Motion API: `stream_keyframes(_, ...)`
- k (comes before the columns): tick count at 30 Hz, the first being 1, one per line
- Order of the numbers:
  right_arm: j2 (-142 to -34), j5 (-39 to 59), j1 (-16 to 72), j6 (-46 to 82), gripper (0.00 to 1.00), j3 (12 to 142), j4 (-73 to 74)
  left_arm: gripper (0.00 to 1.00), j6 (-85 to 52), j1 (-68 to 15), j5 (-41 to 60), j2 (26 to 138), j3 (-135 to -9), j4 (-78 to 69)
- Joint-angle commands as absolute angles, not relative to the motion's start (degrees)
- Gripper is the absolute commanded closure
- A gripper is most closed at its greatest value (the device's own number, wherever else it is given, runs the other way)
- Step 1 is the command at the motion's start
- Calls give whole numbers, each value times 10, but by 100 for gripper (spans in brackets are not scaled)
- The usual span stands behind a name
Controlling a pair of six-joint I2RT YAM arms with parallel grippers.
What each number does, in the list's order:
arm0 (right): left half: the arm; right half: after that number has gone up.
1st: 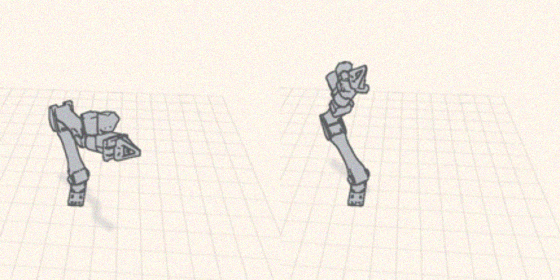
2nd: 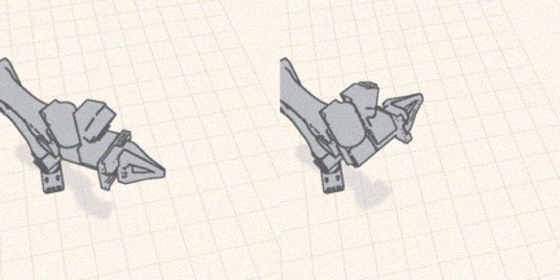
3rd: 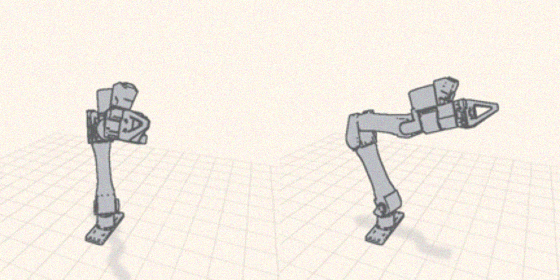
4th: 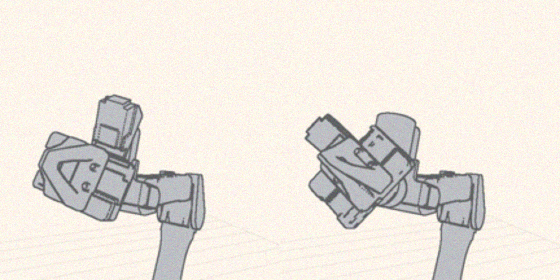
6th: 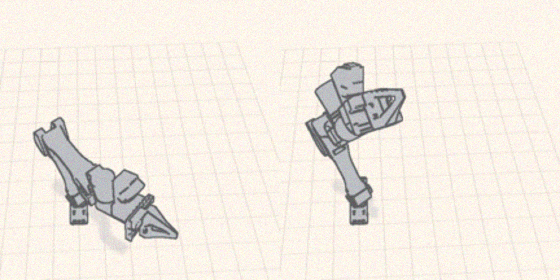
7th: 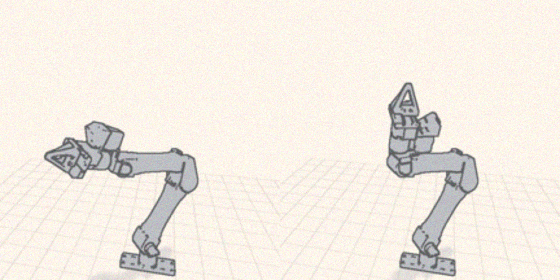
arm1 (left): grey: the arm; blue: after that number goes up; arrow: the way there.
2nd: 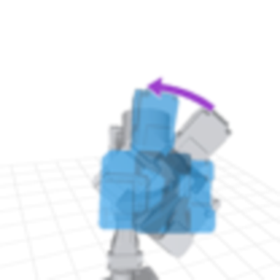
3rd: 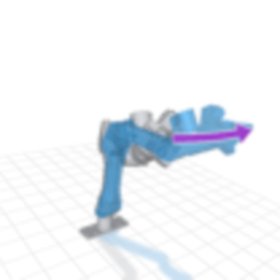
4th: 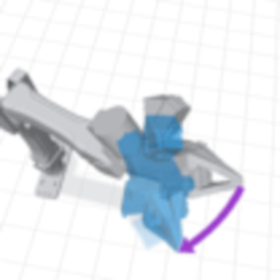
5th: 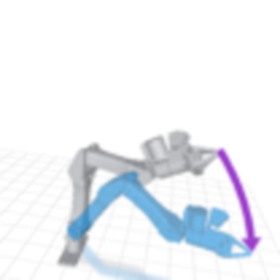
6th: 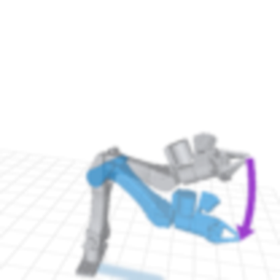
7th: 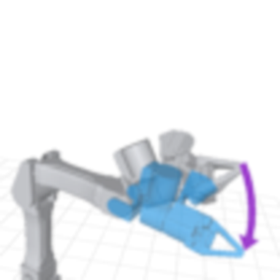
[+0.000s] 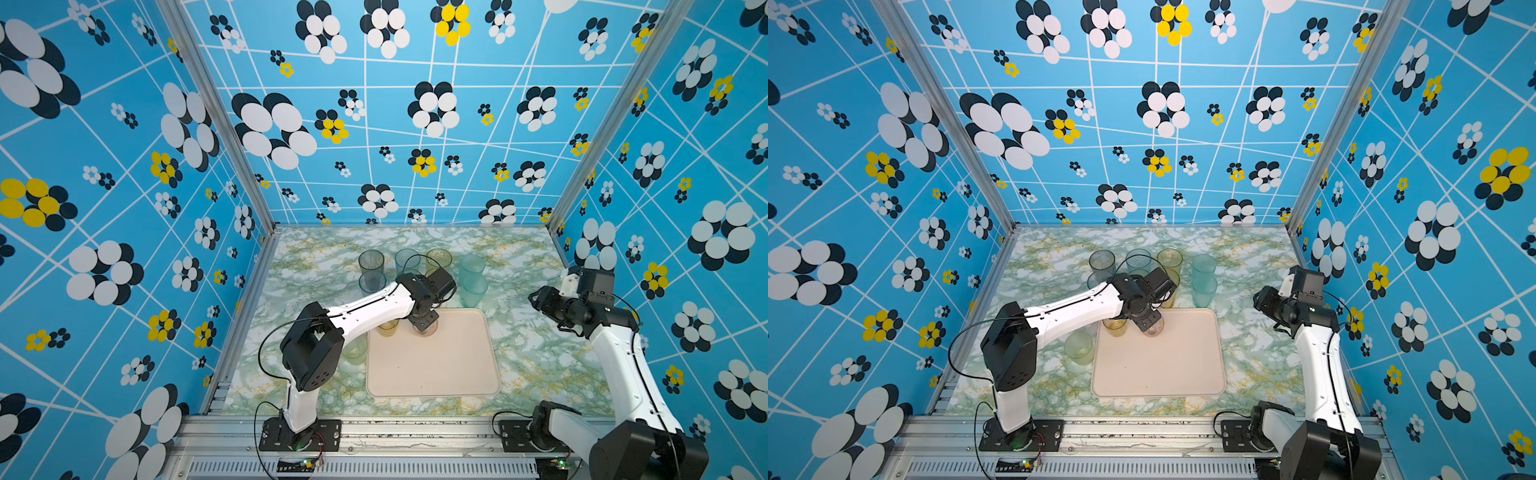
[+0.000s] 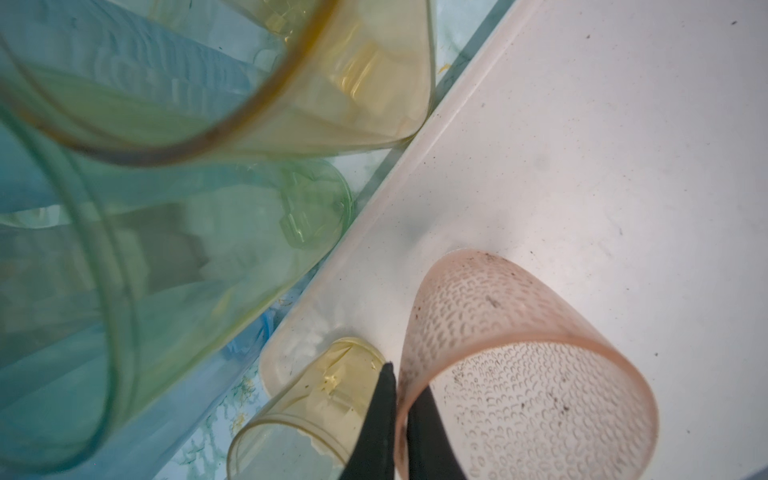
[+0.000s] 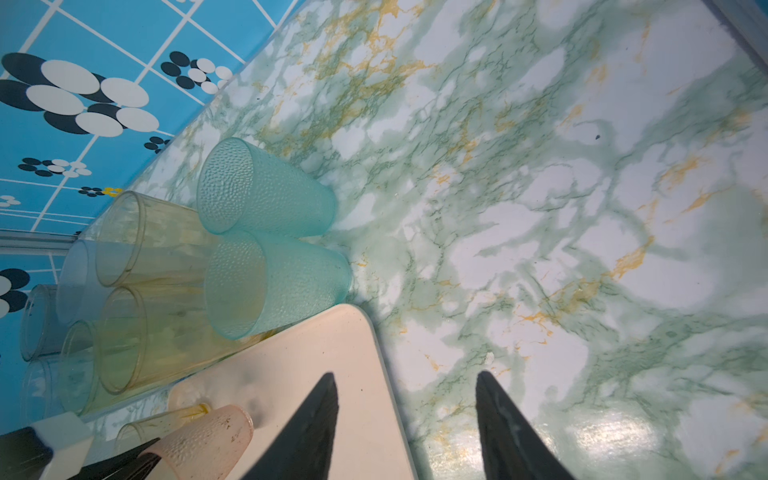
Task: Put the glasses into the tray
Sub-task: 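Lower the pink cup onto the tray beside the amber cup and release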
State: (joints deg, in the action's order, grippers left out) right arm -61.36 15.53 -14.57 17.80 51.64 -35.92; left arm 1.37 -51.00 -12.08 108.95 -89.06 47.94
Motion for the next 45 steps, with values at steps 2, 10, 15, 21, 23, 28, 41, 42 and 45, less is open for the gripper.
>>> stream_keyframes(2,-599,141,-136,170,44,540,-392,100,27,-494,-131,1084,-879,479)
stream_keyframes(10,-599,137,-125,175,44,549,-396,100,29,-482,-115,1088,-866,470)
stream_keyframes(15,-598,134,-119,177,44,550,-397,100,28,-476,-109,1093,-858,454)
stream_keyframes(21,-595,129,-117,177,44,552,-401,96,28,-469,-97,1100,-856,448)
stream_keyframes(23,-595,128,-117,178,44,552,-401,95,28,-468,-99,1102,-855,447)
stream_keyframes(28,-595,127,-116,178,44,553,-402,91,28,-464,-100,1102,-850,440)
stream_keyframes(41,-597,120,-108,181,44,556,-404,77,25,-457,-108,1091,-833,421)
stream_keyframes(42,-597,120,-108,181,44,556,-403,77,25,-456,-109,1089,-831,418)
stream_keyframes(45,-598,118,-106,182,44,558,-405,77,24,-454,-111,1079,-825,412)
